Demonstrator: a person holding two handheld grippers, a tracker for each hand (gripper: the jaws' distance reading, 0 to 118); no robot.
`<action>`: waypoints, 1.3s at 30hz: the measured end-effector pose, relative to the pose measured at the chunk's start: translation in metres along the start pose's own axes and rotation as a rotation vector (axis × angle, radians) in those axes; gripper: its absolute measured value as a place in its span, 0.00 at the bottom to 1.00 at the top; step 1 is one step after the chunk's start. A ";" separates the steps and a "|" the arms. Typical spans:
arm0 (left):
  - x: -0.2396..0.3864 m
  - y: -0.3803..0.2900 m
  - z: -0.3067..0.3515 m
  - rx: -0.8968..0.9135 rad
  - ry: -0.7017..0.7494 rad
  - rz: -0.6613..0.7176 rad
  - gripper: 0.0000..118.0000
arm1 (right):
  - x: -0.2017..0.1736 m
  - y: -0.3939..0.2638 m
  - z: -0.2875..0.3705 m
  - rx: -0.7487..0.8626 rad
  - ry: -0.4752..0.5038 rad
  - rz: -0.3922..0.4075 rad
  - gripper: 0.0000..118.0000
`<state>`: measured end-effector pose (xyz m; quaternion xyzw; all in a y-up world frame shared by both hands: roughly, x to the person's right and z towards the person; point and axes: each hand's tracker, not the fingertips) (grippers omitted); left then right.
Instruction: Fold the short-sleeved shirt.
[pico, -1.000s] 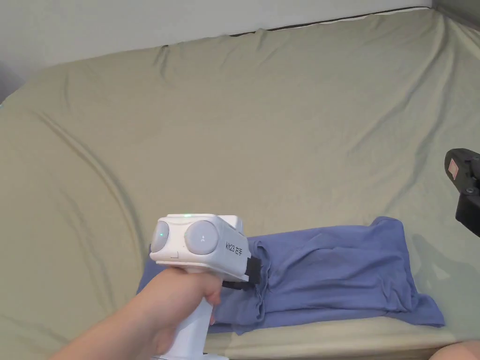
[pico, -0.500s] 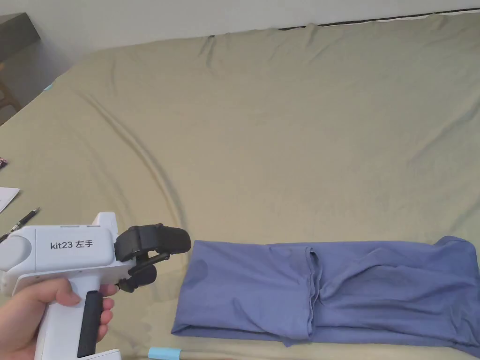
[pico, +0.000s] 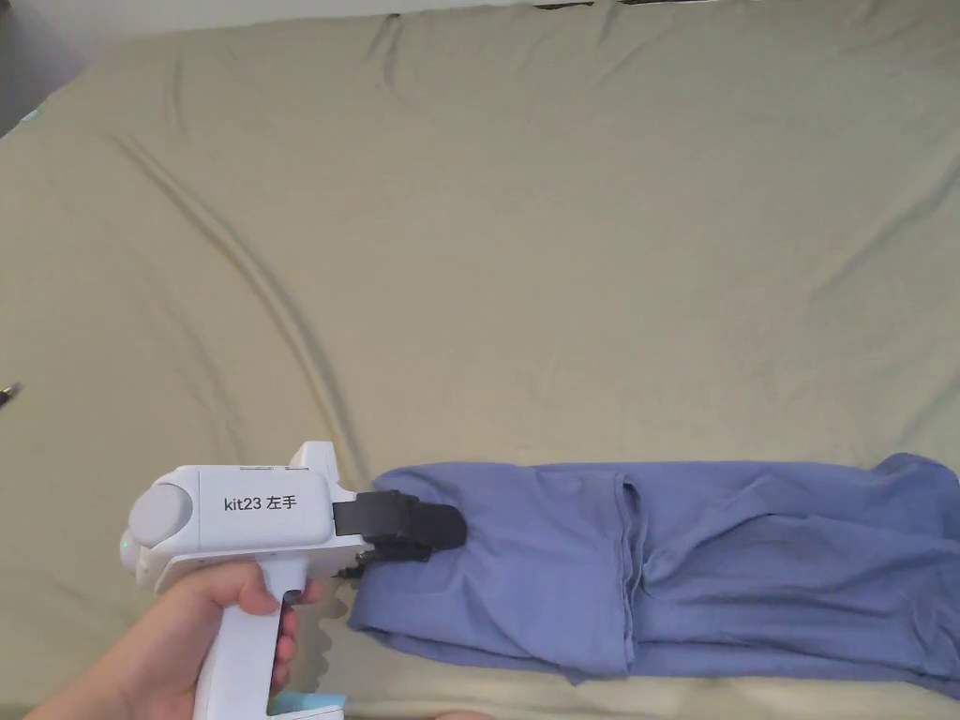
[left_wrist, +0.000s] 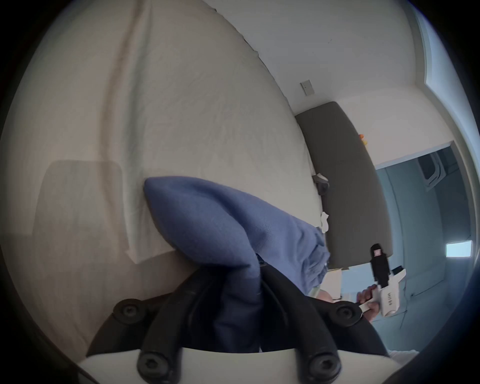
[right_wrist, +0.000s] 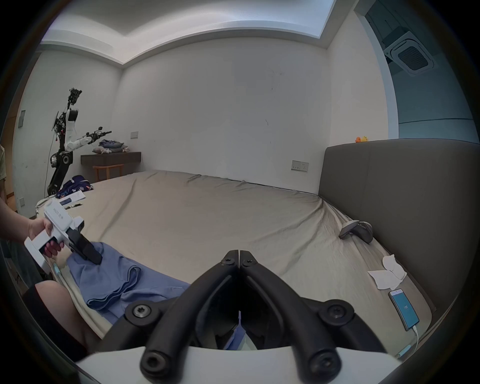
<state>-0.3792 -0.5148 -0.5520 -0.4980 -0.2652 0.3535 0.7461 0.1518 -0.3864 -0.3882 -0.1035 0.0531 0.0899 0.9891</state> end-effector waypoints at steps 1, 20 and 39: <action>0.009 0.000 0.004 0.010 0.044 -0.056 0.09 | 0.001 0.000 0.001 -0.001 -0.001 0.002 0.00; 0.047 0.023 0.137 0.159 0.378 -0.032 0.07 | -0.006 0.012 0.008 0.056 0.039 -0.020 0.00; 0.236 -0.041 -0.131 -0.148 0.511 -0.439 0.09 | 0.008 0.004 0.012 0.075 0.058 -0.024 0.00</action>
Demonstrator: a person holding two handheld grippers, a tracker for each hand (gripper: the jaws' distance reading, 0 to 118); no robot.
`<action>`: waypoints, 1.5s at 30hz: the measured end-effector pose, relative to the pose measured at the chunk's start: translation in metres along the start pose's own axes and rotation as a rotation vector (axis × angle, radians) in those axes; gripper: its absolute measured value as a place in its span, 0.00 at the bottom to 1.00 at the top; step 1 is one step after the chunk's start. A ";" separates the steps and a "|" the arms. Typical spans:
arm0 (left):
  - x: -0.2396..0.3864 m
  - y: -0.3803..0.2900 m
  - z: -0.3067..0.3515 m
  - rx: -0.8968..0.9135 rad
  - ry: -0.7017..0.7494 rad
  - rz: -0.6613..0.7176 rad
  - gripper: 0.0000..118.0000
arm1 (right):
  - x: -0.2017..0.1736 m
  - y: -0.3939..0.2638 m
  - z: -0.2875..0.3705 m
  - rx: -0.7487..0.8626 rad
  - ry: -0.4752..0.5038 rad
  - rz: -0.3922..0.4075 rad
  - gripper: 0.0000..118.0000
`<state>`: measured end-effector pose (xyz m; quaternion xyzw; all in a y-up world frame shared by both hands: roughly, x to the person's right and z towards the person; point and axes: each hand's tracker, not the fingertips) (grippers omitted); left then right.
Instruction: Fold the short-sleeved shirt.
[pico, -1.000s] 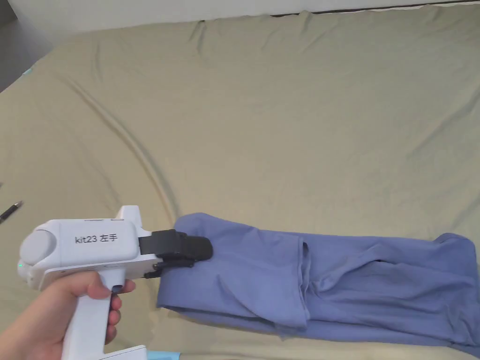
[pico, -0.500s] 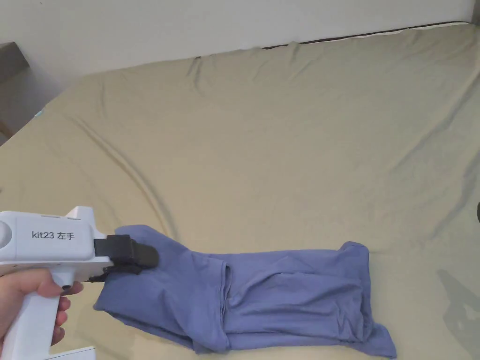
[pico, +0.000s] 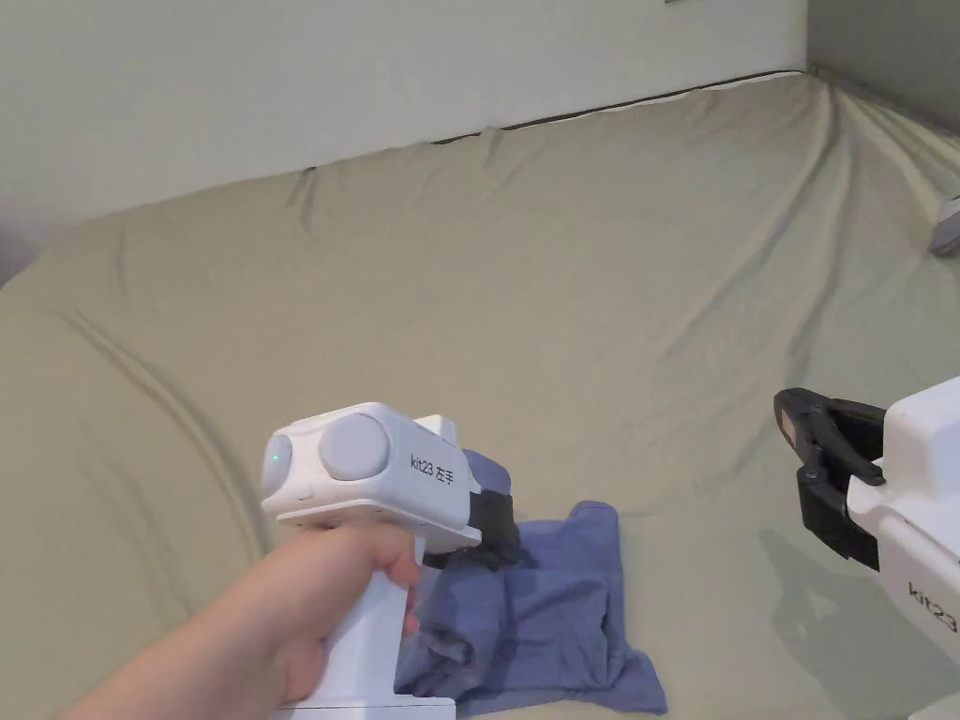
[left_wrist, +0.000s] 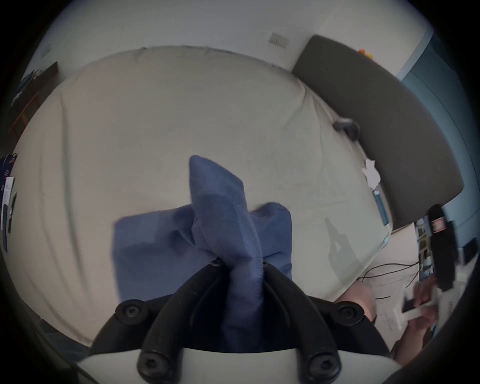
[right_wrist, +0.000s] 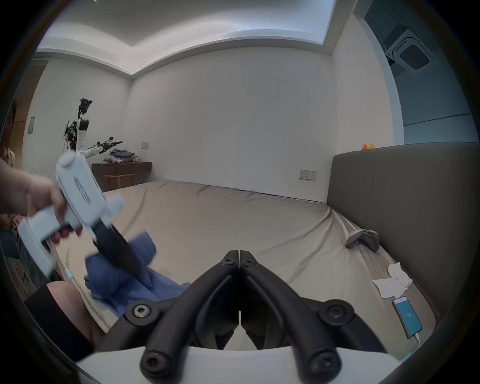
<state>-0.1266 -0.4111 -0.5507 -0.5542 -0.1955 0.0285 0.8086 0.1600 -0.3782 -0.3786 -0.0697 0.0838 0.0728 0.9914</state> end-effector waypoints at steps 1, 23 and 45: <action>0.009 0.000 -0.014 -0.010 0.003 -0.005 0.13 | -0.015 0.002 0.000 0.006 -0.006 -0.002 0.00; 0.057 -0.034 -0.067 -0.063 0.195 -0.283 0.00 | -0.015 -0.003 -0.010 -0.017 -0.010 0.004 0.00; -0.120 -0.047 0.074 0.205 -0.131 -0.019 0.00 | -0.112 -0.029 -0.111 -0.413 0.571 -0.213 0.00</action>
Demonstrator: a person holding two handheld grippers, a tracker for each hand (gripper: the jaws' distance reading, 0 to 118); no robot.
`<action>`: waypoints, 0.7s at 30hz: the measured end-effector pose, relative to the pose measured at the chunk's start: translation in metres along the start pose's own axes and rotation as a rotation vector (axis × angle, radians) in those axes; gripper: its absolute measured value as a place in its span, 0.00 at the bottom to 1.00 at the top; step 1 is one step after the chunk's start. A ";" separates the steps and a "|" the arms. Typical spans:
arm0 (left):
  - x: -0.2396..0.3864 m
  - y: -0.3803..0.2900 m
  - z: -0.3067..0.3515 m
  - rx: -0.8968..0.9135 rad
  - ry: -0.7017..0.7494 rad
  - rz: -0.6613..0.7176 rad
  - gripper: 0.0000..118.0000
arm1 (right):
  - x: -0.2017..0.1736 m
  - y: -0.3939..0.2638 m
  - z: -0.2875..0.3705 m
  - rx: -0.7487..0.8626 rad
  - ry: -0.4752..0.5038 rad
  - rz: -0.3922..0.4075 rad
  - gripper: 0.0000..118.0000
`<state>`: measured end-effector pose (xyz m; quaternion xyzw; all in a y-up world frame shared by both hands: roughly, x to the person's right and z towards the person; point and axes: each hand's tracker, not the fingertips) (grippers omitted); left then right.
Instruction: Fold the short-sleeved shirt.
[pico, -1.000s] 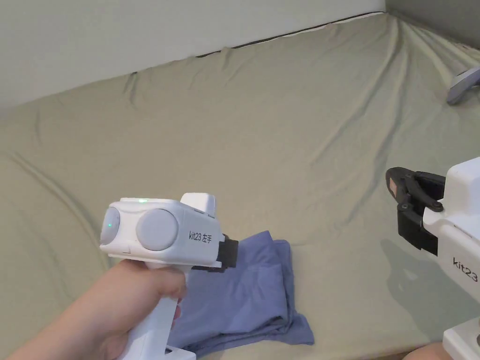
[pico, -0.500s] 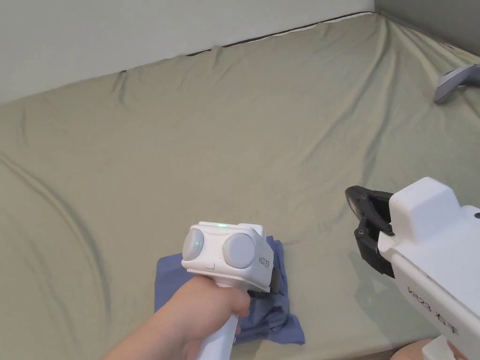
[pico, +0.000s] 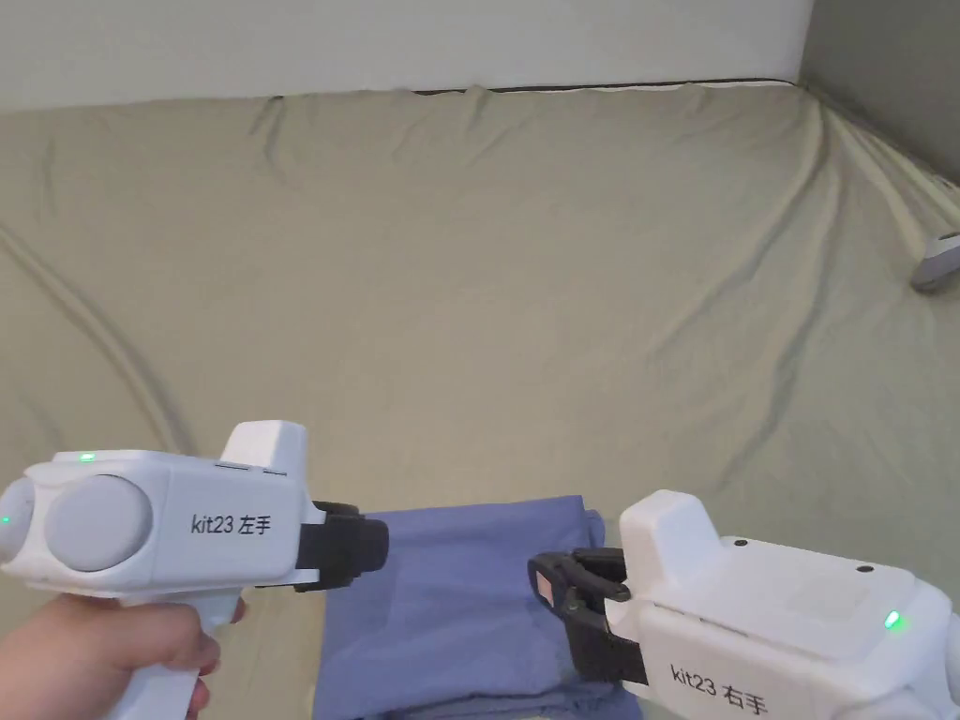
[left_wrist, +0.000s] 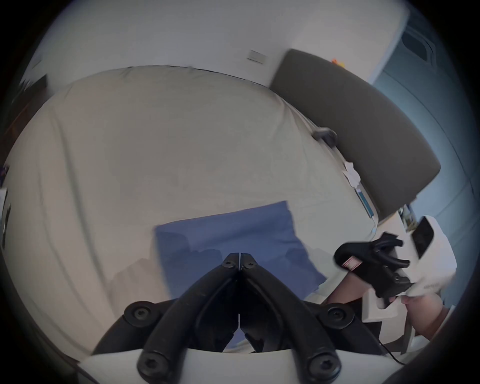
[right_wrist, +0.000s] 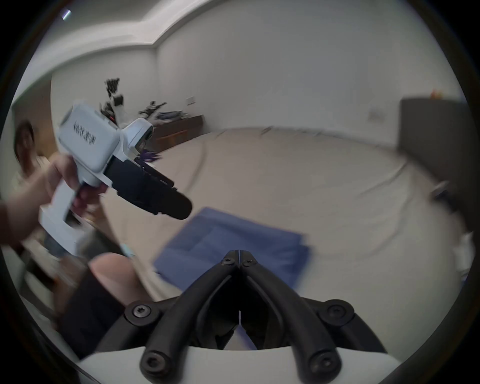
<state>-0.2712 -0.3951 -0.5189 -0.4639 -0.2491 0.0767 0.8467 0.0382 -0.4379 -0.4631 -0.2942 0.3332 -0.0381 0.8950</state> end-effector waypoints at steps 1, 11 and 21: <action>-0.018 -0.002 0.004 0.007 -0.016 0.052 0.00 | 0.008 0.003 -0.016 -0.019 0.067 -0.088 0.00; -0.110 -0.032 -0.005 0.034 -0.288 0.363 0.42 | 0.086 -0.023 -0.067 -0.313 0.011 -0.300 0.00; -0.133 -0.037 -0.067 -0.036 -0.417 0.433 0.70 | 0.100 -0.042 -0.062 -0.280 0.077 -0.475 0.00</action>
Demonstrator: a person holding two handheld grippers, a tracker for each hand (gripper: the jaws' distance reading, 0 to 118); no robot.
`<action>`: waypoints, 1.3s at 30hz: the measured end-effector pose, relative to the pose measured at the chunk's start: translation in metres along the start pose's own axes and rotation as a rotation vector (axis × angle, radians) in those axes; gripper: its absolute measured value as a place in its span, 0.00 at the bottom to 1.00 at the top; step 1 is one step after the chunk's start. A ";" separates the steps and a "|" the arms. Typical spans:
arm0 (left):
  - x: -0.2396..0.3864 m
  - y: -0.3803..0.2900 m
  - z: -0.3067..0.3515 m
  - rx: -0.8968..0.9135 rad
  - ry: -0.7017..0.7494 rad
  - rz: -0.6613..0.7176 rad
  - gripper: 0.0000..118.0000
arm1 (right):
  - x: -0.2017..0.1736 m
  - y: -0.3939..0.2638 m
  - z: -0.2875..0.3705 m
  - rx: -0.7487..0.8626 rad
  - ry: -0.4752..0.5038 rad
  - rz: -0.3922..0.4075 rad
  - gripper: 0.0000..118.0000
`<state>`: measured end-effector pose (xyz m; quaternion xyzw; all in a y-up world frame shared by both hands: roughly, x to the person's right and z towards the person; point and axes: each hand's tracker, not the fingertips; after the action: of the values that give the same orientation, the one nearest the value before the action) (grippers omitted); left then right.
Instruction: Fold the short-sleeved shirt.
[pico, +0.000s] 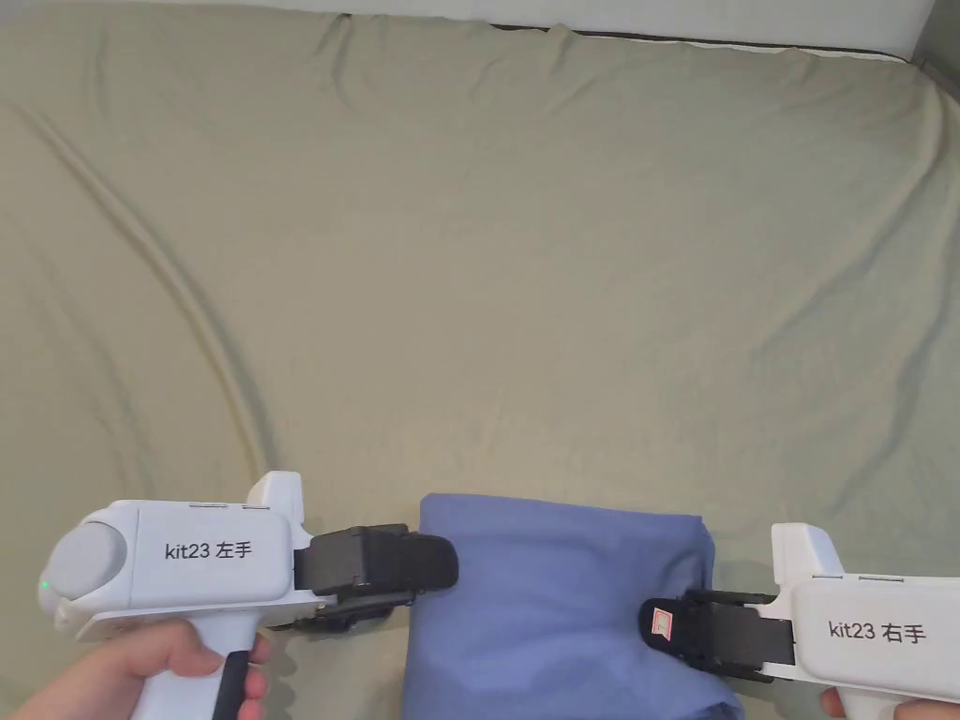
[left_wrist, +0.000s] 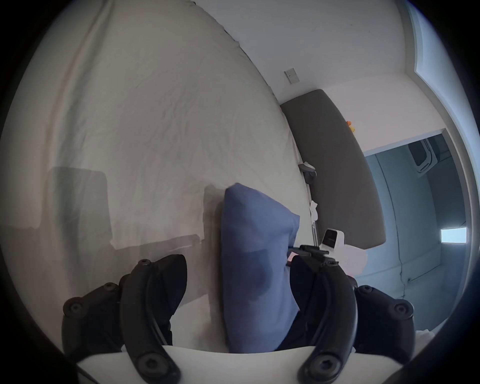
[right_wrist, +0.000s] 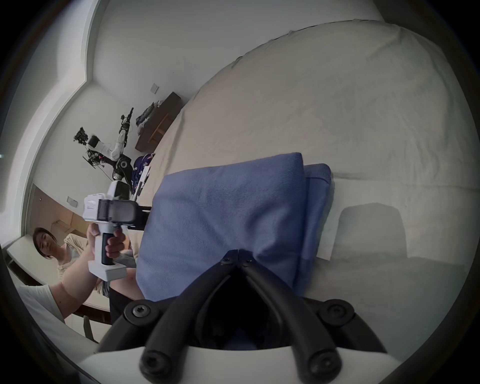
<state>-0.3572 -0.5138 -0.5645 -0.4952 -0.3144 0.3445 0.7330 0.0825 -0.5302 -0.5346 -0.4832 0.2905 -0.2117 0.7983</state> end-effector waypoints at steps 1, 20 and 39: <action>-0.008 0.006 -0.002 0.006 -0.074 0.023 0.70 | 0.002 -0.001 0.000 0.003 0.006 -0.009 0.00; 0.049 0.012 -0.003 -0.144 0.091 -0.170 0.19 | -0.075 0.005 0.055 0.223 0.048 0.056 0.00; -0.088 0.119 0.268 -0.135 1.037 -0.156 0.18 | -0.130 -0.002 0.067 0.199 0.020 0.166 0.00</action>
<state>-0.6453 -0.4169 -0.6035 -0.6217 0.0320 -0.0224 0.7823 0.0311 -0.4072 -0.4751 -0.3737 0.3150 -0.1777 0.8541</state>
